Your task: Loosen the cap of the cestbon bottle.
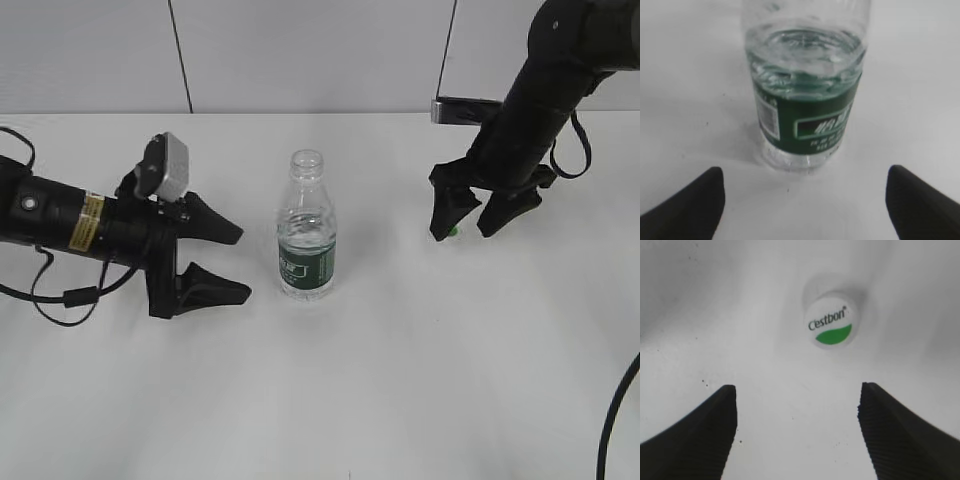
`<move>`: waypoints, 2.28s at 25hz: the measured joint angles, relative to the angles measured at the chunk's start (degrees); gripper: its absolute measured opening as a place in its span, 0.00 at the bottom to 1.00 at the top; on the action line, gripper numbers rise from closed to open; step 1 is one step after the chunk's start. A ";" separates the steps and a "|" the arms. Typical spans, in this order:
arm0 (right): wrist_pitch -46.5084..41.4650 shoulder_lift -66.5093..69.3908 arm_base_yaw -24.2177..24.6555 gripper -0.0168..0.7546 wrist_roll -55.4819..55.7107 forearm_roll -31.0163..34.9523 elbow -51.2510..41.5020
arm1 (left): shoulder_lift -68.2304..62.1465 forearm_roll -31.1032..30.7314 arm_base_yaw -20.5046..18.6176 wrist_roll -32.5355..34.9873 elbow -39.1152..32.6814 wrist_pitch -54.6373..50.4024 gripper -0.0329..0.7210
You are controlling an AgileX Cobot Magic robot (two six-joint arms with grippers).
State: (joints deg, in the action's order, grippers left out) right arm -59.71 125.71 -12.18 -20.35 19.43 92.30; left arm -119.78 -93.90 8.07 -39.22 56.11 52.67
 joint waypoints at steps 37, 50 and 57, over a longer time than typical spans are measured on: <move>-9.69 -20.14 0.00 0.77 1.56 -8.08 0.00 | 20.45 -11.06 -4.53 -41.49 -0.05 -66.60 0.82; -9.99 -26.90 0.00 0.77 2.36 -9.46 0.00 | 21.10 46.19 -4.64 9.27 -0.05 -92.92 0.82; -10.04 -27.36 0.32 0.77 3.70 -14.30 0.00 | 25.82 69.45 -4.64 35.90 -0.05 -100.26 0.82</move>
State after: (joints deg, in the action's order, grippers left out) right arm -69.75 98.35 -11.86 -16.65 5.13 92.30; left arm -93.96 -24.45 3.43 -3.31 56.06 -47.59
